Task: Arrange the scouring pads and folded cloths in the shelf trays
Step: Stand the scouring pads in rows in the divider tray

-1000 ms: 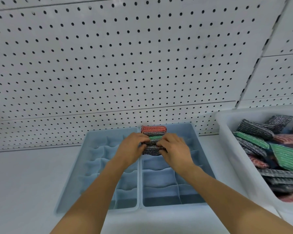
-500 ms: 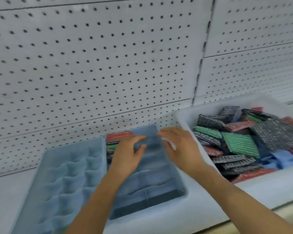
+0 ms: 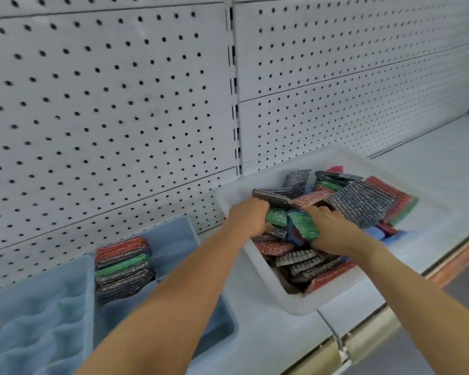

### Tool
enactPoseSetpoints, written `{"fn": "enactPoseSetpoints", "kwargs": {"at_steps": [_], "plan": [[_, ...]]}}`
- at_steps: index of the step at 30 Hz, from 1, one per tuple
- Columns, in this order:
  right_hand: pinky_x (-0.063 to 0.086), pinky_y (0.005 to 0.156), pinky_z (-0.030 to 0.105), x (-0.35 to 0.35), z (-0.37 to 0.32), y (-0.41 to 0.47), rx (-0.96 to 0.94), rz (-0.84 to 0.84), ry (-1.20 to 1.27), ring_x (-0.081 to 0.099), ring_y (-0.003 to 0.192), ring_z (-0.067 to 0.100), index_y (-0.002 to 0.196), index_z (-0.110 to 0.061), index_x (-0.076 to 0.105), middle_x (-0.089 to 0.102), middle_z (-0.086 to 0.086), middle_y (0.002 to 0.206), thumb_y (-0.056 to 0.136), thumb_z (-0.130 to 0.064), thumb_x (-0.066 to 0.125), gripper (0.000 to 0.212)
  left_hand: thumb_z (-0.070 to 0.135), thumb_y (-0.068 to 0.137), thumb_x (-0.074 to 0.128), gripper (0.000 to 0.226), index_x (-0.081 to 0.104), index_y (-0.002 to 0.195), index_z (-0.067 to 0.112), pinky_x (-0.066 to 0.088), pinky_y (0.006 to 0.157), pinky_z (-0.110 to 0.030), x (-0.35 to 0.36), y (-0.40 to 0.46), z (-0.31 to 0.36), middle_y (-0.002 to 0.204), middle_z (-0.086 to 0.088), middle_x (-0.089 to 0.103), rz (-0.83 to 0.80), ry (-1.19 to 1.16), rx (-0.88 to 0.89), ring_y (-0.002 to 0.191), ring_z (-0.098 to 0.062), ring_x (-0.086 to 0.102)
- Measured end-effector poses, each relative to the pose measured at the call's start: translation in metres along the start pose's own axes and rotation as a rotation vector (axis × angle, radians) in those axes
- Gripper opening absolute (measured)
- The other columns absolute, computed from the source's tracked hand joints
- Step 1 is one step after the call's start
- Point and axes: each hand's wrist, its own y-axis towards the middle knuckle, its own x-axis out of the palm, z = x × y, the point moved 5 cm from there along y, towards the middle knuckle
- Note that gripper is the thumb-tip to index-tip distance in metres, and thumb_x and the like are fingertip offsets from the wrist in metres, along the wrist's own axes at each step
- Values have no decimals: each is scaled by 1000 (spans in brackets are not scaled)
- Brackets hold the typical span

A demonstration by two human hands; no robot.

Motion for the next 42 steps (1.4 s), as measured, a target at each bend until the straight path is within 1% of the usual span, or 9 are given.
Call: {"fn": "enactPoseSetpoints", "kwargs": {"at_steps": [4,8,14,19,23,27,31,38,42], "plan": [[48,81,38,-5,-3,1,-46,134,-82,56,108,28,132,-22,45,56,4,120,88,-22,58,46,34,90,65,40,57,127,21,49,87,-38,6,13,-1,121,-4,61,12,-2,-22,109,-28,59],[40,58,30,-27,0,-13,9,367,-12,57,71,24,101,-18,50,65,4,90,93,-19,52,8,23,96,54,22,62,116,22,50,77,-34,1,6,-9,106,-3,67,233,-126,-2,97,-26,64],[55,56,39,-54,-4,-50,-11,717,346,61,61,26,106,-18,59,65,2,72,90,-34,65,24,26,94,62,24,53,115,19,54,72,-28,-38,-52,-41,110,0,70,529,-857,-58,83,-14,68],[36,50,33,-59,-45,-59,-144,706,528,44,52,20,84,-24,46,49,-1,59,89,-36,64,23,20,90,68,22,60,110,19,54,69,-17,-48,-126,-73,99,2,69,570,-1118,-74,83,-10,67],[41,57,26,-59,-92,-67,-272,690,651,51,62,-1,94,-25,58,49,-21,68,89,-30,65,10,17,88,69,25,63,107,32,51,74,-15,-48,-185,-131,98,13,67,539,-1003,-150,84,-1,65],[40,62,3,-42,-138,-66,-383,584,719,56,75,-1,104,-24,60,62,-15,86,91,-19,62,14,10,87,70,36,61,109,37,49,84,-26,-31,-231,-187,107,12,68,354,-814,-270,94,-7,64],[49,73,22,-20,-177,-66,-436,490,702,60,85,9,122,-16,56,65,-4,100,90,-9,63,34,13,85,72,32,59,106,34,48,92,-30,-16,-249,-207,108,10,64,298,-662,-325,98,-8,60],[44,61,9,-6,-194,-75,-396,445,766,57,83,-9,99,-26,51,60,-23,91,85,-13,70,28,17,89,67,27,60,110,32,49,94,-35,15,-236,-211,119,11,64,223,-249,-307,111,-13,59],[44,64,8,1,-203,-80,-439,411,775,58,80,-5,91,-35,58,63,-25,87,82,-11,74,30,14,89,64,26,61,114,24,48,86,-33,26,-236,-209,118,7,58,278,-160,-247,111,-14,53]]}}
